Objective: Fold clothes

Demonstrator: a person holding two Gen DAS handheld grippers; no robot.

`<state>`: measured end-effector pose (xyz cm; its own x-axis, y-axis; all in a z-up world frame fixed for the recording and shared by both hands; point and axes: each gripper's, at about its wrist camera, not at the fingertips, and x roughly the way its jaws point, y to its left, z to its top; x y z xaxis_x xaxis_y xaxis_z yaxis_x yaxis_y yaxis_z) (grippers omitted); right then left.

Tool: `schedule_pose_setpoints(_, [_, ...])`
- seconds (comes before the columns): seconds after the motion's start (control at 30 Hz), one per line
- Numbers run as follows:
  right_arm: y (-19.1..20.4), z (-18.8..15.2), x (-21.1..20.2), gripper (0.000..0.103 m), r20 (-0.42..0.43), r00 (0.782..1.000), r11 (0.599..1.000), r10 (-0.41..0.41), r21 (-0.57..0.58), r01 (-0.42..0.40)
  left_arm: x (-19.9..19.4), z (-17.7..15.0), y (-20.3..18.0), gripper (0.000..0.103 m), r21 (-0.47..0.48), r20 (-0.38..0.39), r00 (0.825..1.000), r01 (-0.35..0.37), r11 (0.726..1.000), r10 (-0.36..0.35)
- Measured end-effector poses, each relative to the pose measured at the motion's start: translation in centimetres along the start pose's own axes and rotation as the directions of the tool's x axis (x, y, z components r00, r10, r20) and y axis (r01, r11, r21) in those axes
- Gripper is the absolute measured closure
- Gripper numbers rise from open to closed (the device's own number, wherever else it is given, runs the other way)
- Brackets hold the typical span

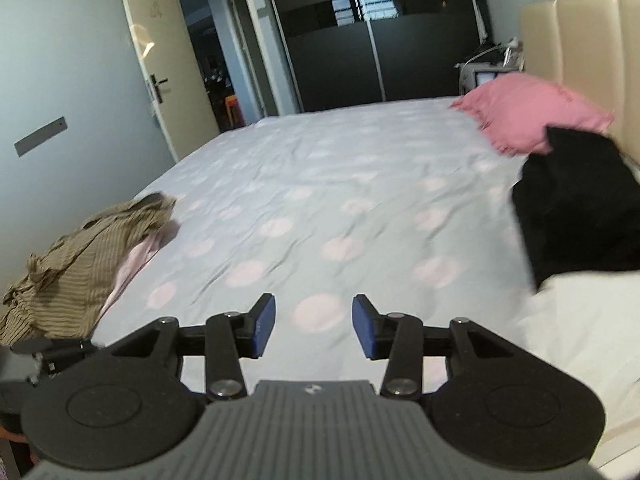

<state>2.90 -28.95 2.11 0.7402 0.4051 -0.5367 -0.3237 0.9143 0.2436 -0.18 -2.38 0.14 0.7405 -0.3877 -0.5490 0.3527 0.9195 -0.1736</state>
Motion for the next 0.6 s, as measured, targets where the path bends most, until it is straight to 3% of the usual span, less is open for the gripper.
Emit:
schedule_pose_setpoints(0.07, [1.7,-1.0,1.1,0.055,-0.02,1.0,1.0,0.0,0.025,0.0,-0.7,-0.2,1.0,0.049,0.0,0.035,0.998,-0.045,0.999,0.045])
schedule_pose_setpoints(0.17, [4.0,-2.7,2.5,0.04,-0.039,0.999,0.998,-0.02,0.06,0.022,-1.4,-0.6,2.2,0.042,-0.021,0.08,0.991,-0.109,0.994,0.111])
schedule_pose_setpoints(0.23, [5.5,-3.8,3.2,0.04,-0.043,0.998,0.998,-0.043,0.052,0.045,-1.9,-1.1,3.0,0.027,-0.064,0.114,0.982,-0.145,0.987,0.151])
schedule_pose_setpoints(0.27, [6.2,-4.3,3.6,0.04,-0.045,0.997,0.998,-0.056,0.041,0.057,-2.1,-1.3,3.3,0.025,-0.086,0.131,0.976,-0.162,0.983,0.172])
schedule_pose_setpoints(0.37, [7.8,-5.6,4.5,0.035,-0.048,0.993,0.994,-0.11,0.012,0.111,-1.9,-1.6,4.2,0.025,-0.118,0.13,0.965,-0.212,0.97,0.226])
schedule_pose_setpoints(0.43, [8.8,-6.3,4.8,0.022,-0.037,0.988,0.989,-0.151,-0.01,0.15,-1.7,-1.7,4.6,0.023,-0.12,0.12,0.958,-0.247,0.961,0.261])
schedule_pose_setpoints(0.6, [10.0,-8.0,5.5,0.018,0.01,0.98,0.979,-0.199,-0.045,0.2,-0.9,-2.3,4.8,0.022,-0.13,0.118,0.926,-0.343,0.93,0.358])
